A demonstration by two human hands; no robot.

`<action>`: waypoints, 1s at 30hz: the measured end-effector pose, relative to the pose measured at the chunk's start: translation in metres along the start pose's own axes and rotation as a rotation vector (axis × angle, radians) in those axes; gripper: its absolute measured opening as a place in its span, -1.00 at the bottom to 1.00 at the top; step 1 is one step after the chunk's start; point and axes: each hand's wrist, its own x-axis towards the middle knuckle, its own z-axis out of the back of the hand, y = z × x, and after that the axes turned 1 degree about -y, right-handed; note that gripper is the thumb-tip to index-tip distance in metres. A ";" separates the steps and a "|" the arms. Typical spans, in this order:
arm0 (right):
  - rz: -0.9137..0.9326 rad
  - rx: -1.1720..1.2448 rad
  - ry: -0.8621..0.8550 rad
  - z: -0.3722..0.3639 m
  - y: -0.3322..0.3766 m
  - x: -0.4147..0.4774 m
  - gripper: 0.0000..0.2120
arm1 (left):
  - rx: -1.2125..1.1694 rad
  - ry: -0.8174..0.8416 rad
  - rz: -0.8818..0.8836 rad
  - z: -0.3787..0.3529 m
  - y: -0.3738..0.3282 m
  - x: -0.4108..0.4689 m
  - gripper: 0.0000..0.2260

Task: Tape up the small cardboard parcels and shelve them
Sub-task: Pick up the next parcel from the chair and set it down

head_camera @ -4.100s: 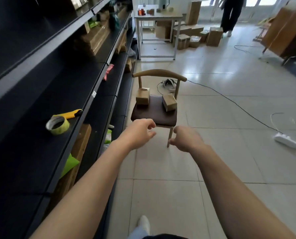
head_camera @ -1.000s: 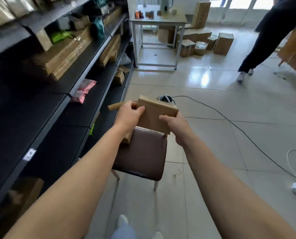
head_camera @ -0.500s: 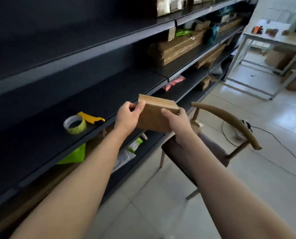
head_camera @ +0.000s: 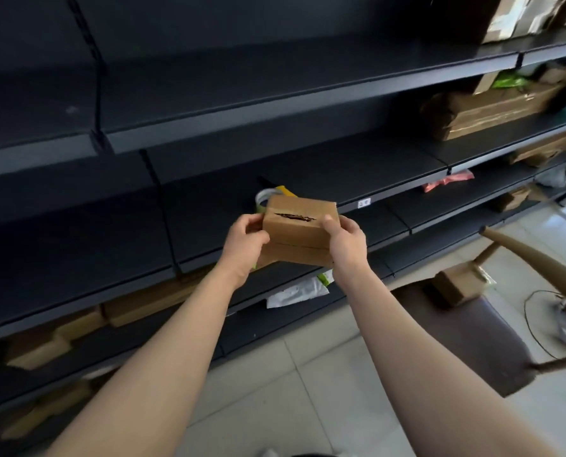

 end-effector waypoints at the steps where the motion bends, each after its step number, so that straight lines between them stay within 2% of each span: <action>1: 0.004 -0.010 0.018 -0.007 -0.003 -0.002 -0.65 | -0.041 -0.011 0.027 0.008 0.002 0.000 -0.75; 4: 0.014 -0.032 0.083 -0.031 -0.008 -0.008 -0.58 | -0.052 -0.074 0.028 0.031 0.011 -0.002 -0.82; 14: -0.004 -0.080 0.277 -0.103 -0.023 0.004 -0.50 | 0.045 -0.191 0.081 0.088 0.041 0.015 -0.71; 20: -0.054 -0.185 0.411 -0.148 -0.026 0.038 -0.44 | 0.095 -0.330 0.145 0.103 0.052 0.046 -0.70; 25: -0.089 -0.280 0.457 -0.173 -0.025 0.073 -0.47 | 0.117 -0.389 0.241 0.104 0.061 0.077 -0.64; 30: -0.070 -0.363 0.467 -0.189 -0.026 0.106 -0.58 | 0.015 -0.463 0.315 0.094 0.065 0.102 -0.69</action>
